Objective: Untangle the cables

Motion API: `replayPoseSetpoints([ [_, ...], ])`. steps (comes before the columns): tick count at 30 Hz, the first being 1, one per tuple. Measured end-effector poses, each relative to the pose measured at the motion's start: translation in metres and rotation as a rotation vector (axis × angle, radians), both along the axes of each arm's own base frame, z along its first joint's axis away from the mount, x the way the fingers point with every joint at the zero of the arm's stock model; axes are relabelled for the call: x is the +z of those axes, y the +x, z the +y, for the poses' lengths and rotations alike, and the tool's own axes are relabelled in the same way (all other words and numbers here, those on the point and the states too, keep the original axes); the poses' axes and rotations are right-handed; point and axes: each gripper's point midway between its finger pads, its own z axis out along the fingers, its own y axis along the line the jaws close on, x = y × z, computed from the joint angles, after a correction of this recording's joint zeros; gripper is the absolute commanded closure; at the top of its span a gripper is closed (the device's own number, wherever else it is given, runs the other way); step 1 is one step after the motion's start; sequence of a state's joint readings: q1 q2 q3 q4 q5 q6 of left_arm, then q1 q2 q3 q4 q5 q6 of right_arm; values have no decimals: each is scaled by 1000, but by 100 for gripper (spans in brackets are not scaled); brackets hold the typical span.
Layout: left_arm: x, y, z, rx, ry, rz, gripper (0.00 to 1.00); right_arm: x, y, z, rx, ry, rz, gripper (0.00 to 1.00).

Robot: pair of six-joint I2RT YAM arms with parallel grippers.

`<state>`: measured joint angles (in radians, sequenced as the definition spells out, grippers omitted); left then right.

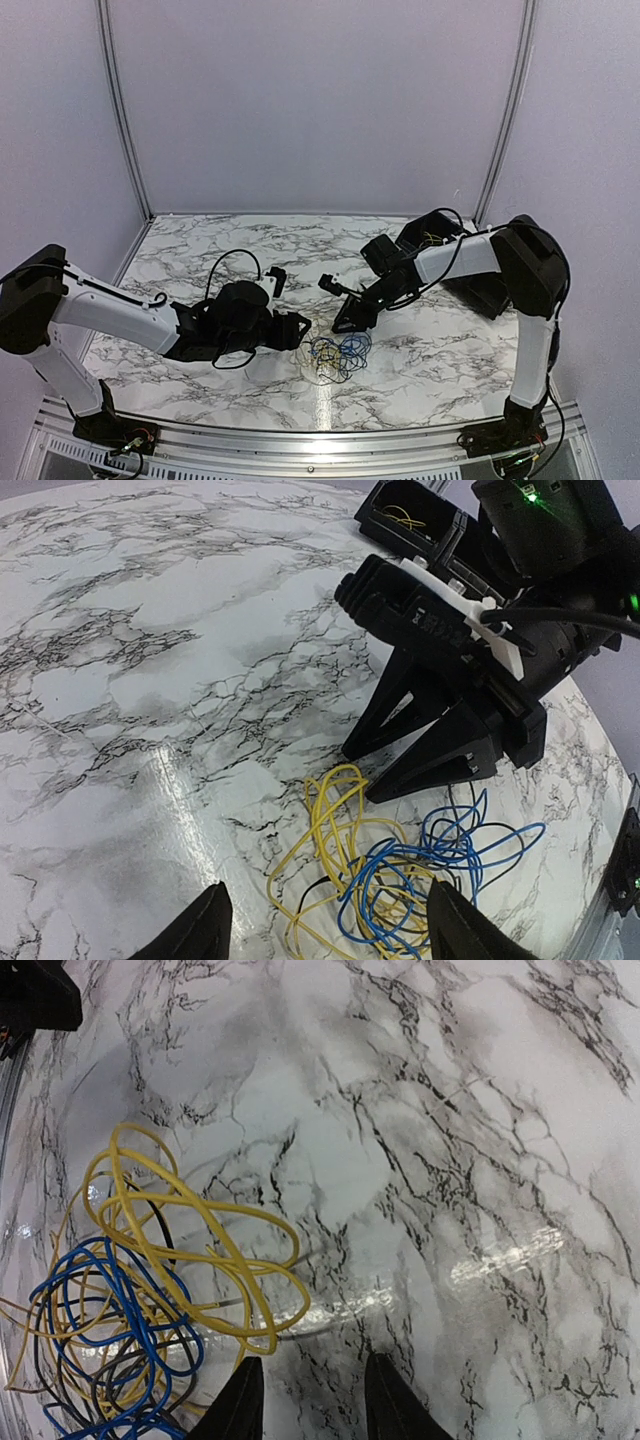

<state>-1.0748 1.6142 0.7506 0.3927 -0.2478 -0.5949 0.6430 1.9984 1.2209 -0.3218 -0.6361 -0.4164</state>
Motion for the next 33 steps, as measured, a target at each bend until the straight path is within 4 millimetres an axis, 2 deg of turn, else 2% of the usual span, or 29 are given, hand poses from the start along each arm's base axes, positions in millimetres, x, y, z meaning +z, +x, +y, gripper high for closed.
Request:
replayPoseSetpoints([
  [3,-2,0,0,0,3,2,30,-4,-2,-1,-2,-10,16,66],
  [12,-11,2,-5,-3,19,13,30,5,-3,7,20,33,40,66],
  [19,-10,2,-6,-2,18,12,30,4,-1,12,19,40,69,84],
  [23,-10,2,-5,-2,18,12,30,-1,-2,11,17,29,86,99],
  [28,-11,4,-6,4,22,8,30,-2,-3,11,15,27,95,100],
  [33,-16,14,-18,20,33,2,29,0,-4,10,16,27,97,100],
])
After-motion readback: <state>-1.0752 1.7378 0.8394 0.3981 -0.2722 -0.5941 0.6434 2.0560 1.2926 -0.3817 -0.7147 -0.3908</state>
